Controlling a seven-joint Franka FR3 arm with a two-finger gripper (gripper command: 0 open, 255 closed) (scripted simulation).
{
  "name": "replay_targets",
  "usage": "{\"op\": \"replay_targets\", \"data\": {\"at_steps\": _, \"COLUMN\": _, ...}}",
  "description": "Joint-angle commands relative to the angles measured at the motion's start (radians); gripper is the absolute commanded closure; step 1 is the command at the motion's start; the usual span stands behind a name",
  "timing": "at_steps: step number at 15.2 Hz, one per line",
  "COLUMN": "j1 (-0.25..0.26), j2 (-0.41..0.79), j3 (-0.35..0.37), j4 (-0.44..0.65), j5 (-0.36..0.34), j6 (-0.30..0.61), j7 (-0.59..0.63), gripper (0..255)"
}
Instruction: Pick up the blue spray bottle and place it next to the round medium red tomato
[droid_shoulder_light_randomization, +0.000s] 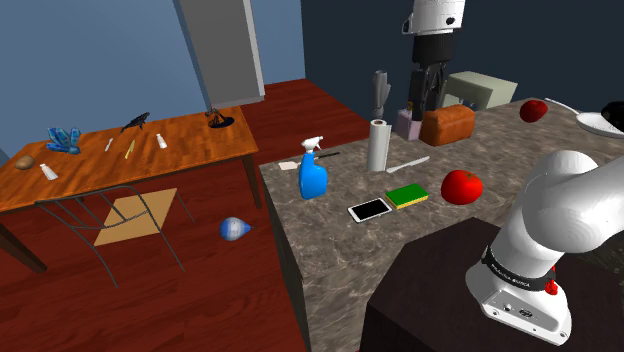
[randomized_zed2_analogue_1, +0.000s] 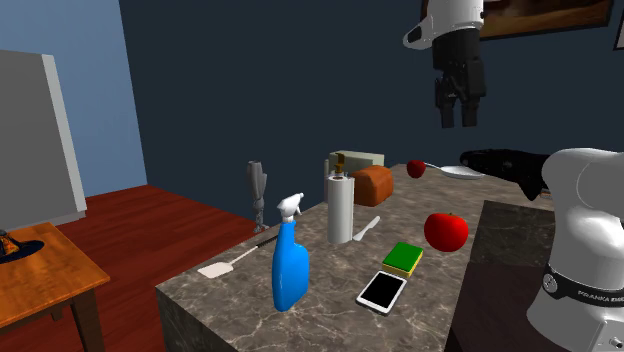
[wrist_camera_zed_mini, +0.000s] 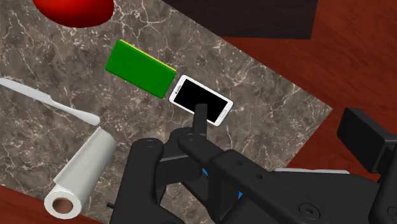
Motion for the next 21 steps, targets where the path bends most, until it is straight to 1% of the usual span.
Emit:
{"op": "replay_targets", "data": {"at_steps": 1, "j1": 0.0, "j2": 0.0, "j3": 0.0, "j4": 0.0, "j5": 0.0, "j6": 0.0, "j7": 0.0, "gripper": 0}}
{"op": "replay_targets", "data": {"at_steps": 7, "j1": 0.041, "j2": 0.04, "j3": -0.11, "j4": -0.138, "j5": -0.038, "j6": 0.268, "j7": -0.254, "gripper": 0}}
{"op": "replay_targets", "data": {"at_steps": 10, "j1": 0.068, "j2": 0.093, "j3": -0.167, "j4": -0.179, "j5": -0.041, "j6": 0.405, "j7": -0.384, "gripper": 0}}
{"op": "replay_targets", "data": {"at_steps": 13, "j1": 0.105, "j2": 0.167, "j3": -0.228, "j4": -0.199, "j5": -0.028, "j6": 0.539, "j7": -0.52, "gripper": 0}}
{"op": "replay_targets", "data": {"at_steps": 17, "j1": 0.173, "j2": 0.293, "j3": -0.313, "j4": -0.195, "j5": 0.027, "j6": 0.705, "j7": -0.718, "gripper": 0}}
{"op": "replay_targets", "data": {"at_steps": 19, "j1": 0.216, "j2": 0.365, "j3": -0.356, "j4": -0.179, "j5": 0.075, "j6": 0.777, "j7": -0.828, "gripper": 0}}
{"op": "replay_targets", "data": {"at_steps": 21, "j1": 0.263, "j2": 0.441, "j3": -0.4, "j4": -0.154, "j5": 0.141, "j6": 0.84, "j7": -0.948, "gripper": 0}}
